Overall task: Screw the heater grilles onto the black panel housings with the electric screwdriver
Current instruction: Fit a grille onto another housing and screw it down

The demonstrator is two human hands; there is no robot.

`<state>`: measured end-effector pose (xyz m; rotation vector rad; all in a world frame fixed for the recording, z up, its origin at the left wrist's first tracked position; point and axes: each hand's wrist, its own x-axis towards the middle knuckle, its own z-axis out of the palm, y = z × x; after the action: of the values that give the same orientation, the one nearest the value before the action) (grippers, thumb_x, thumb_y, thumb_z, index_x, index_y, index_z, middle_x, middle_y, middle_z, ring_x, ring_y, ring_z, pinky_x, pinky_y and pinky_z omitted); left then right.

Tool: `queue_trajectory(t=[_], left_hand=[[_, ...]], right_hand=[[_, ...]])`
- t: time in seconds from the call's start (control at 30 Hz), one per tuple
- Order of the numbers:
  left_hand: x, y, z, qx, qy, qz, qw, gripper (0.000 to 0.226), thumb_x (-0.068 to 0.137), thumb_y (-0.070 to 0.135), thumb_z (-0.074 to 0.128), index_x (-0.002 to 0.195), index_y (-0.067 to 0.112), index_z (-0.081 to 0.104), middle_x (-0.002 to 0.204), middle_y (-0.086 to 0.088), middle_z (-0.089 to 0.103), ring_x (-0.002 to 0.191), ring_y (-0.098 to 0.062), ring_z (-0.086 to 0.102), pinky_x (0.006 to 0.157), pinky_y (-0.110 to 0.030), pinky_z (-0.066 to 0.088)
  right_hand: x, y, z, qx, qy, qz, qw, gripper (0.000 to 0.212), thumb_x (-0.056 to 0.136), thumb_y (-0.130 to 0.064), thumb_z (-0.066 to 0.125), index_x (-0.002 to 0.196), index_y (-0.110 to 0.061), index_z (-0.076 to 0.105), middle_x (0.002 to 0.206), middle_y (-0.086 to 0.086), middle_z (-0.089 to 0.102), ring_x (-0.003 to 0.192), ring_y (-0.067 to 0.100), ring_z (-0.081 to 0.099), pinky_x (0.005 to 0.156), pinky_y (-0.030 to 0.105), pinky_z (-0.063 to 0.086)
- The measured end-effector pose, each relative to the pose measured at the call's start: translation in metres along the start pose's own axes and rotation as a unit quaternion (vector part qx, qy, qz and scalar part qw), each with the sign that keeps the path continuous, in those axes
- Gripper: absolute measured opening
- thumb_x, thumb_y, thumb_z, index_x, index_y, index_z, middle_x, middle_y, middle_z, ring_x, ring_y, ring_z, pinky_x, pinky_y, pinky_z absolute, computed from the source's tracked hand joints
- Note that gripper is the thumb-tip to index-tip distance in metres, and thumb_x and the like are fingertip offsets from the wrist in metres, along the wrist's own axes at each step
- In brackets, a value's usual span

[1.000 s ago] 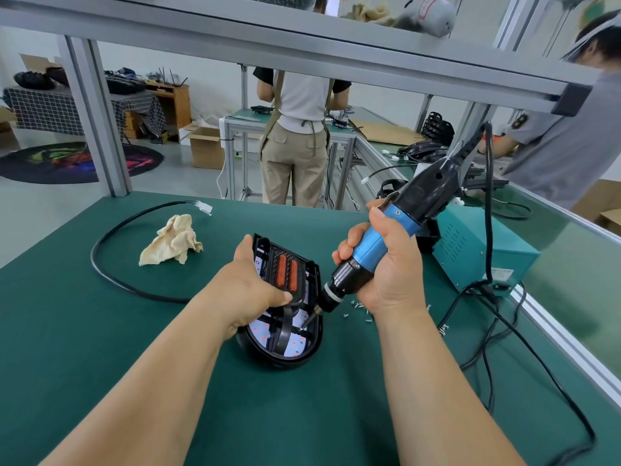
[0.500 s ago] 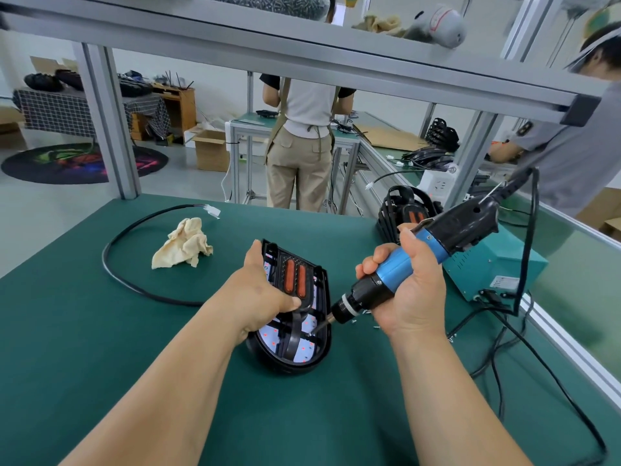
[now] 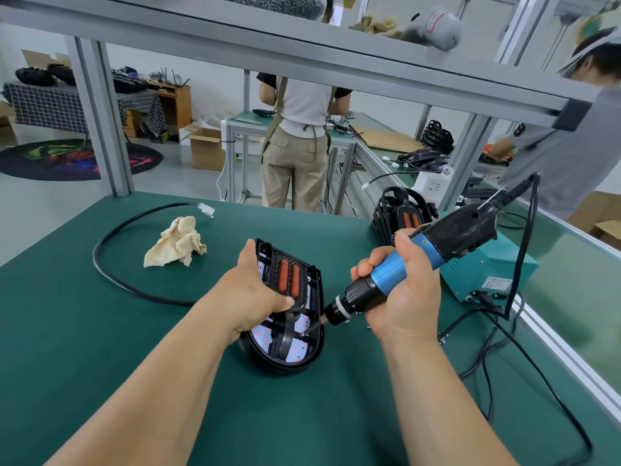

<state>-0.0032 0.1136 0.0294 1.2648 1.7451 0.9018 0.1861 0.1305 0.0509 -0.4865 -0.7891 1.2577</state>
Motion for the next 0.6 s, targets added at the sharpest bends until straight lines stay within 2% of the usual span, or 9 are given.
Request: queue_trajectory(t=[0.07, 0.23, 0.37, 0.6], left_hand=[[-0.0006, 0.0004, -0.0003, 0.001, 0.0, -0.002, 1.0, 0.117, 0.081, 0.017, 0.08, 0.157, 0.034, -0.008, 0.149, -0.004, 0.047, 0.112, -0.023, 0.055, 0.089, -0.03, 0.041], [-0.0011, 0.0004, -0.0008, 0.0, -0.003, -0.002, 1.0, 0.117, 0.081, 0.017, 0.079, 0.157, 0.035, -0.008, 0.152, -0.004, 0.044, 0.118, -0.023, 0.052, 0.097, -0.033, 0.043], [-0.0004, 0.0001, -0.0008, -0.002, -0.006, -0.002, 1.0, 0.117, 0.082, 0.016, 0.079, 0.157, 0.036, -0.009, 0.154, -0.003, 0.041, 0.111, -0.02, 0.051, 0.09, -0.03, 0.041], [-0.0002, 0.0012, -0.0001, -0.007, -0.005, -0.001, 1.0, 0.117, 0.082, 0.016, 0.079, 0.157, 0.035, -0.009, 0.152, -0.003, 0.043, 0.102, -0.018, 0.057, 0.08, -0.026, 0.043]], right_hand=[[0.0001, 0.0001, -0.001, 0.001, 0.006, 0.001, 1.0, 0.007, 0.077, -0.023, 0.064, 0.074, -0.025, 0.058, 0.054, 0.005, 0.049, 0.044, 0.021, 0.05, 0.052, 0.031, 0.049], [0.0008, 0.0011, -0.0017, 0.014, 0.014, 0.003, 1.0, 0.008, 0.077, -0.022, 0.065, 0.076, -0.023, 0.057, 0.054, 0.005, 0.049, 0.045, 0.021, 0.049, 0.051, 0.03, 0.048], [0.0014, 0.0014, -0.0016, 0.008, 0.011, 0.0, 1.0, 0.012, 0.077, -0.022, 0.065, 0.067, -0.026, 0.059, 0.054, 0.005, 0.049, 0.044, 0.021, 0.05, 0.052, 0.029, 0.049], [0.001, 0.0011, -0.0006, 0.006, 0.003, -0.005, 1.0, 0.014, 0.079, -0.022, 0.065, 0.067, -0.027, 0.059, 0.054, 0.005, 0.049, 0.044, 0.021, 0.05, 0.052, 0.03, 0.049]])
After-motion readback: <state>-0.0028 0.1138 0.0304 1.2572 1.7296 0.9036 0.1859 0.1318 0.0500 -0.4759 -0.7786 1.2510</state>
